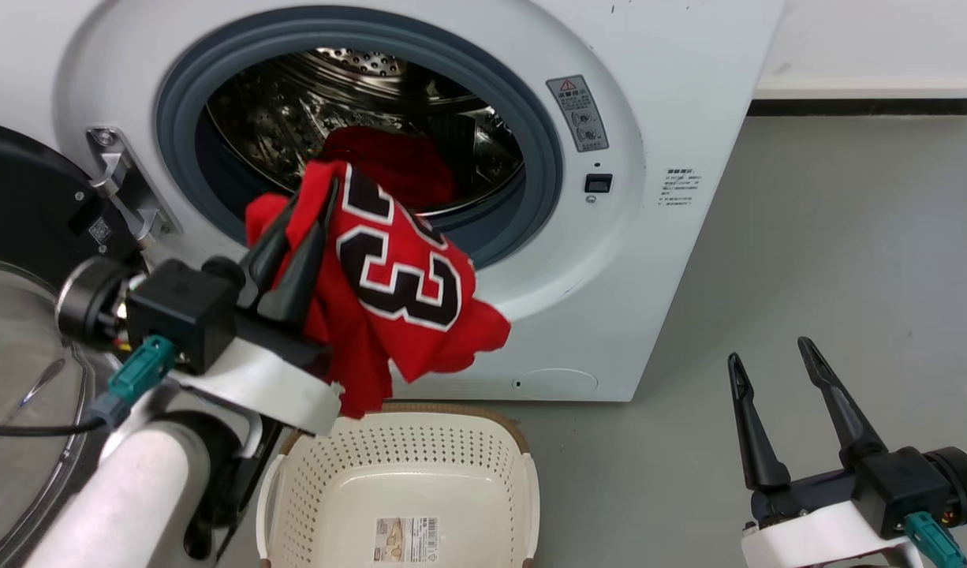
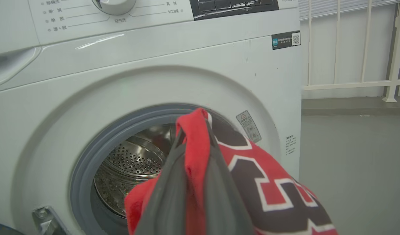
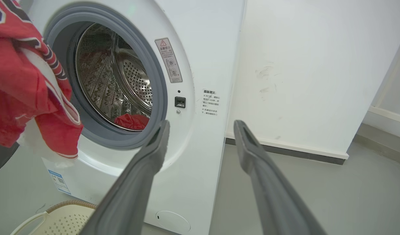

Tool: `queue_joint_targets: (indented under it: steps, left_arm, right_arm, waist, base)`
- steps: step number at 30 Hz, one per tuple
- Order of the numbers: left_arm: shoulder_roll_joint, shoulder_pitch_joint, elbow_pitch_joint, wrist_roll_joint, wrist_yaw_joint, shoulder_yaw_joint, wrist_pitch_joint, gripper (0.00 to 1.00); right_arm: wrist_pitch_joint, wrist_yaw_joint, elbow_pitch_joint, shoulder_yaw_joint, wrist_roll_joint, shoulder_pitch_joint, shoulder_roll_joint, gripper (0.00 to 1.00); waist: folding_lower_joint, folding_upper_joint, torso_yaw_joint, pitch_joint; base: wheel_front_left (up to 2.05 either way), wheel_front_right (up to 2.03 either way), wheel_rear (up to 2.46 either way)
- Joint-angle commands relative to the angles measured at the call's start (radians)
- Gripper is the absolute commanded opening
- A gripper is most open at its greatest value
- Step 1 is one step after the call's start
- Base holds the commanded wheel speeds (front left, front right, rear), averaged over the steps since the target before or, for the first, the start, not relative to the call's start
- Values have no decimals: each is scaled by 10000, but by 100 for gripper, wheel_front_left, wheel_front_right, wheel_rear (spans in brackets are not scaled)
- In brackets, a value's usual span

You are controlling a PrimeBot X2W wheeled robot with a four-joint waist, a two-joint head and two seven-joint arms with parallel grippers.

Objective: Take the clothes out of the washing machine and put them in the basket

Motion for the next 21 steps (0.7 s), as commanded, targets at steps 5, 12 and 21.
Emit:
queue_joint_targets:
  steps: [5, 12, 21]
  left_arm:
    - [-52, 930, 278, -236, 186, -47, -262, 0]
    - [-233, 1690, 1243, -300, 180, -367, -717, 0]
    - [-1224, 1235, 4010, -511, -355, -935, -1644, 0]
  right_arm:
    - [-21, -7, -37, 9, -11, -267, 9, 100]
    - [-21, -7, -113, 9, -226, -665, 11, 100]
    - [-21, -7, -347, -36, -399, -1490, 11, 100]
  waist:
    - [1, -1, 21, 397]
    - [1, -1, 16, 1119]
    - [1, -1, -170, 2638]
  base:
    - [0, 0, 0]
    - [0, 0, 0]
    - [0, 0, 0]
